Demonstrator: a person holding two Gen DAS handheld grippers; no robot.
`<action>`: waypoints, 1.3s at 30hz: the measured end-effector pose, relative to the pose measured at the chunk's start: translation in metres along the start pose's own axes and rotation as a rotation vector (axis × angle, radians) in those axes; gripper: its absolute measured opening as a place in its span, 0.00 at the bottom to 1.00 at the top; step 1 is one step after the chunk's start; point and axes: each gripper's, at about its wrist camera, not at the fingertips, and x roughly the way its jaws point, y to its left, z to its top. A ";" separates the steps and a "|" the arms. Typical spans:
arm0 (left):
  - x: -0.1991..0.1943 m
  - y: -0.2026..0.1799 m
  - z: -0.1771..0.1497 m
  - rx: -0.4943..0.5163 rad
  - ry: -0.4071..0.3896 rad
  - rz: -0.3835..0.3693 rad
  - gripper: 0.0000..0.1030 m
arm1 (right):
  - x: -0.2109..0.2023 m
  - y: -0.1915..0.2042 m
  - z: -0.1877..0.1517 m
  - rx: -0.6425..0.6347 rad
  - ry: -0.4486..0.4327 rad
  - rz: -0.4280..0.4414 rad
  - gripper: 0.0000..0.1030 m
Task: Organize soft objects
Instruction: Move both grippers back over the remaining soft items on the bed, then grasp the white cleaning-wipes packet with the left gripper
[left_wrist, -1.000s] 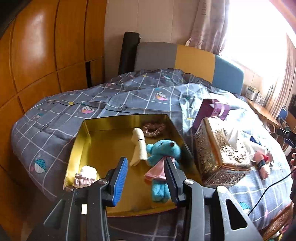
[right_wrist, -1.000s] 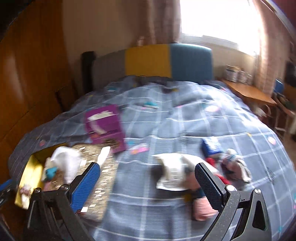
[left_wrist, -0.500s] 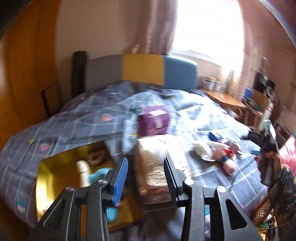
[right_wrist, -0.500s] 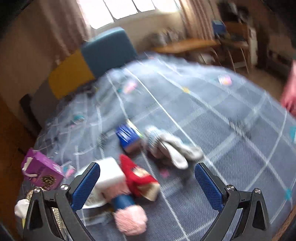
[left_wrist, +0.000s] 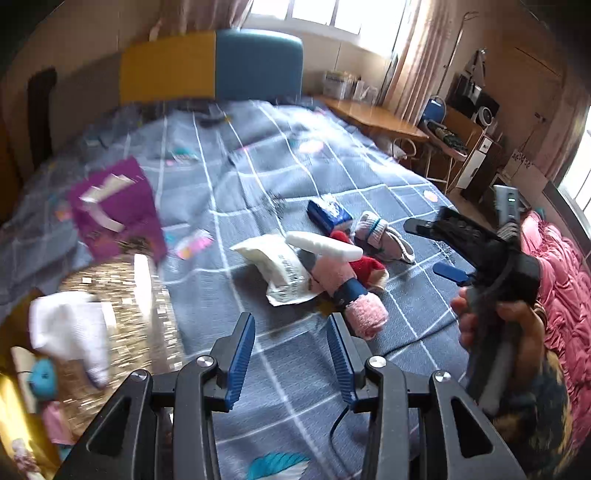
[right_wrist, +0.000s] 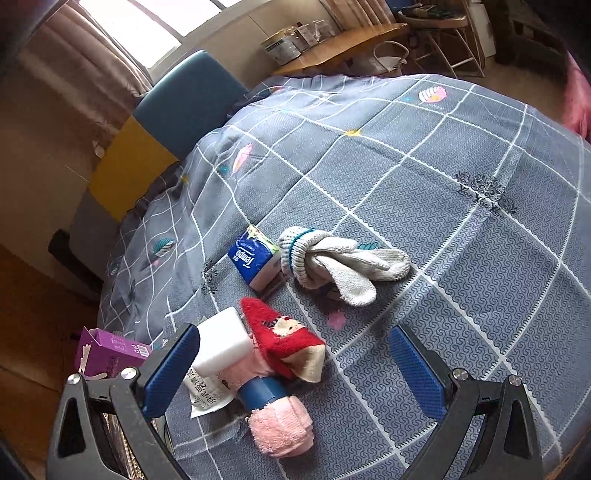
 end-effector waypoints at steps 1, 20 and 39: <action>0.018 -0.003 0.005 -0.007 0.032 0.010 0.41 | 0.000 0.001 0.000 -0.001 0.001 0.007 1.00; 0.173 0.004 0.063 -0.100 0.195 0.129 0.65 | 0.007 0.008 -0.004 -0.013 0.068 0.123 1.00; 0.104 -0.006 -0.042 0.018 0.135 0.070 0.42 | 0.012 0.026 -0.011 -0.147 0.076 0.078 1.00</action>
